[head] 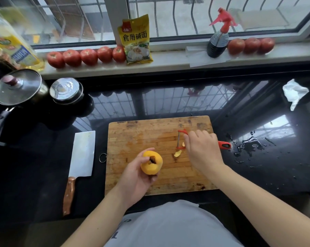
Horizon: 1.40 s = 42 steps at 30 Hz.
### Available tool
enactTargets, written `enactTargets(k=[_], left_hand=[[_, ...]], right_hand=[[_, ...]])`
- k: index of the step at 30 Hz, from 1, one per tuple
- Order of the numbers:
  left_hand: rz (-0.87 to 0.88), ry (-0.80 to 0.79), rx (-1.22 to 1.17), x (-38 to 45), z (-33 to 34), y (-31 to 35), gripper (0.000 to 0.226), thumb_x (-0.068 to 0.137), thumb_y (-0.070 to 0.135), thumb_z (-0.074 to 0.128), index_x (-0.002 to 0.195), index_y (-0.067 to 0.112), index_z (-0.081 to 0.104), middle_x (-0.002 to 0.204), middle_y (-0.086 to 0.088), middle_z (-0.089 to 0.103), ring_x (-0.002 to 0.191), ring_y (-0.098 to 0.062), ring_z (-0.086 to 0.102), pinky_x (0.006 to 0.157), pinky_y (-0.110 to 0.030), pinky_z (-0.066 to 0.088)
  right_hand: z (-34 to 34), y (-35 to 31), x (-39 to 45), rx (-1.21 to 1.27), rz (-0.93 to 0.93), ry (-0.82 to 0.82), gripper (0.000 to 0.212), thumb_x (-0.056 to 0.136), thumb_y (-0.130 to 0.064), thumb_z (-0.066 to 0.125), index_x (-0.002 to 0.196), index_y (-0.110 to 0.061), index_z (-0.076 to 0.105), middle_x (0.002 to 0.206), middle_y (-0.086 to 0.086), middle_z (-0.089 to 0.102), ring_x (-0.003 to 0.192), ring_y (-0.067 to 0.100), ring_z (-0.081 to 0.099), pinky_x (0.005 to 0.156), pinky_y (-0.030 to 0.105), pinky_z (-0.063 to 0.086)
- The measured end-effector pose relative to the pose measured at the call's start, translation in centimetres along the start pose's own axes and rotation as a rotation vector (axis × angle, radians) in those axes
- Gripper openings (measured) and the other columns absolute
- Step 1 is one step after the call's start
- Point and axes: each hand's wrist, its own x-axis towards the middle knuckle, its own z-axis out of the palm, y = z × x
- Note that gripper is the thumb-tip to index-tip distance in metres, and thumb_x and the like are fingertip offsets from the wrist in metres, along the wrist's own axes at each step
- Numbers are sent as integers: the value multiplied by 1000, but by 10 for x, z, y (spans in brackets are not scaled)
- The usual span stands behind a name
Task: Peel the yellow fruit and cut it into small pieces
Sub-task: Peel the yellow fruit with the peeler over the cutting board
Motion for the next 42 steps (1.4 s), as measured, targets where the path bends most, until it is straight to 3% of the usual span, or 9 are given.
enactTargets(k=[2,5,11,15,19,26,33,39,42], left_hand=[[-1,2,49,-1,-1,0,45,95,17,54,139,24,61,105,-15,59,77,-25,54,63,-34,42],[-4,73,87,3,-3,0,39,105,17,46,143,21,51,113,-17,56,79,-27,53,61,-34,42],[25,71,176,3,-3,4,31,109,34,47,135,18,54,108,-17,56,77,-24,53,62,-33,43],[59,82,243,3,5,0,39,109,46,39,128,17,58,96,-14,60,72,-22,55,63,-34,44],[84,171,303,5,13,-5,39,108,52,38,123,27,64,93,-9,67,78,-22,54,69,-36,46],[128,296,306,5,25,-8,30,112,39,37,114,25,64,80,-5,62,61,-16,50,58,-32,41],[124,310,415,7,25,-4,28,111,37,37,121,23,59,84,-8,56,62,-16,45,54,-31,37],[19,301,211,-4,15,3,31,111,36,42,125,12,56,90,-12,51,57,-16,46,50,-30,37],[-96,251,12,-8,13,7,42,107,42,51,132,8,54,94,-15,53,61,-18,53,52,-28,45]], right_hand=[[-2,5,2,-26,-42,91,33,108,-32,38,82,-19,52,80,-3,52,74,21,46,69,38,39],[7,13,0,-335,-6,-255,20,101,-32,52,86,-21,58,85,0,62,79,24,55,73,39,43],[-10,-1,-14,2,-276,80,39,106,-33,36,69,-24,45,69,-9,44,63,15,38,65,32,28],[-25,-30,-21,89,-462,85,39,105,-33,41,71,-20,54,69,-6,51,63,15,41,64,31,30],[-24,-48,-25,19,-459,114,42,106,-35,38,73,-19,57,71,-2,57,65,19,46,64,37,39],[-25,-52,-27,-55,-491,138,41,106,-33,39,73,-17,57,70,2,57,65,22,47,63,38,38],[-17,-36,-12,-96,-572,113,37,105,-29,41,73,-17,57,70,1,56,64,21,47,63,38,37],[7,17,13,-208,-173,-46,45,107,-37,28,80,-19,61,80,-1,66,74,25,58,76,41,45],[11,9,13,-105,-158,-50,44,108,-38,26,79,-22,55,77,-6,58,71,19,50,75,39,43]])
